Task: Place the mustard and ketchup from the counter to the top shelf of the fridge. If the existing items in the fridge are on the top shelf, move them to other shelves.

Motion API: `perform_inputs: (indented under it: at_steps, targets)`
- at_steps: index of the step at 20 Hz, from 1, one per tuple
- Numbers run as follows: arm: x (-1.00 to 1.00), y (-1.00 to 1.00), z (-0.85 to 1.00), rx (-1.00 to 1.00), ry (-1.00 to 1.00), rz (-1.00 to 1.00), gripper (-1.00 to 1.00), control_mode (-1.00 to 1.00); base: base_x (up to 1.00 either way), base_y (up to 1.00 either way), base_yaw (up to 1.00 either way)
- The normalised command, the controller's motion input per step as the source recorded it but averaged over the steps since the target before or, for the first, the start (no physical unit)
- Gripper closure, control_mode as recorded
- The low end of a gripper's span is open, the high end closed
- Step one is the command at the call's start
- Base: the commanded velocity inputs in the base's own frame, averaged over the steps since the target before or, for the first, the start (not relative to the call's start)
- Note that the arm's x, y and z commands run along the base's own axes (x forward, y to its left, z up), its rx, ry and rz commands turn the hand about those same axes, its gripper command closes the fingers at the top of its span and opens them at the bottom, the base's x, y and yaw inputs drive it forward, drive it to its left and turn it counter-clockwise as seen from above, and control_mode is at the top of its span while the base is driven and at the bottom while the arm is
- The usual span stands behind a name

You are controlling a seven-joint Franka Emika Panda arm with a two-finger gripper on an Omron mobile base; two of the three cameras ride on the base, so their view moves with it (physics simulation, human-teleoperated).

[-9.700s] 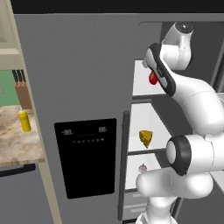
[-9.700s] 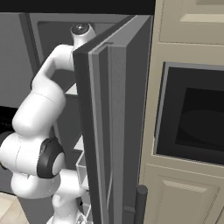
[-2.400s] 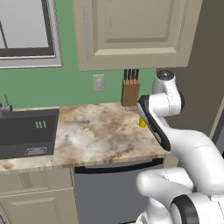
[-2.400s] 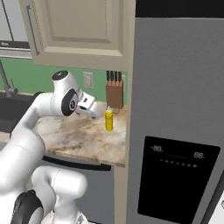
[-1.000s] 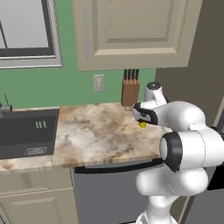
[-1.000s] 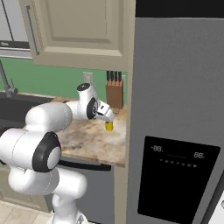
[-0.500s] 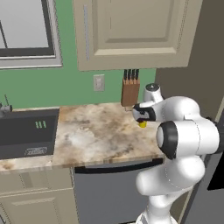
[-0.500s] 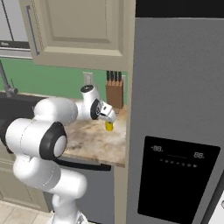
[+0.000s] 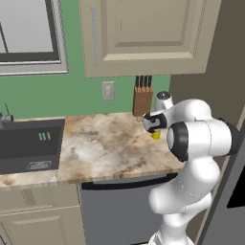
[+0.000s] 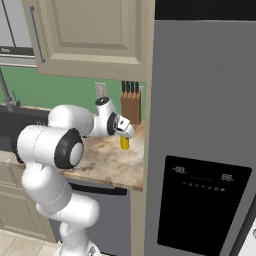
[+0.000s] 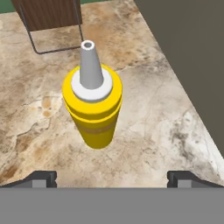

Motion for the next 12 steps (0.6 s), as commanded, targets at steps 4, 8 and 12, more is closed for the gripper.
perform_inputs:
  at_steps: [4,8,12]
  targets:
    - [0.25,0.0,-0.05,0.0,-0.03,0.0,-1.0,-1.0,0.0,0.0,0.0]
    - [0.22,0.0,-0.04,0.0,-0.02,0.0,-1.0,-1.0,0.0,0.0,0.0]
    - [0.18,0.0,-0.09,0.0,-0.04,0.0,-1.0,-1.0,0.0,0.0,0.0]
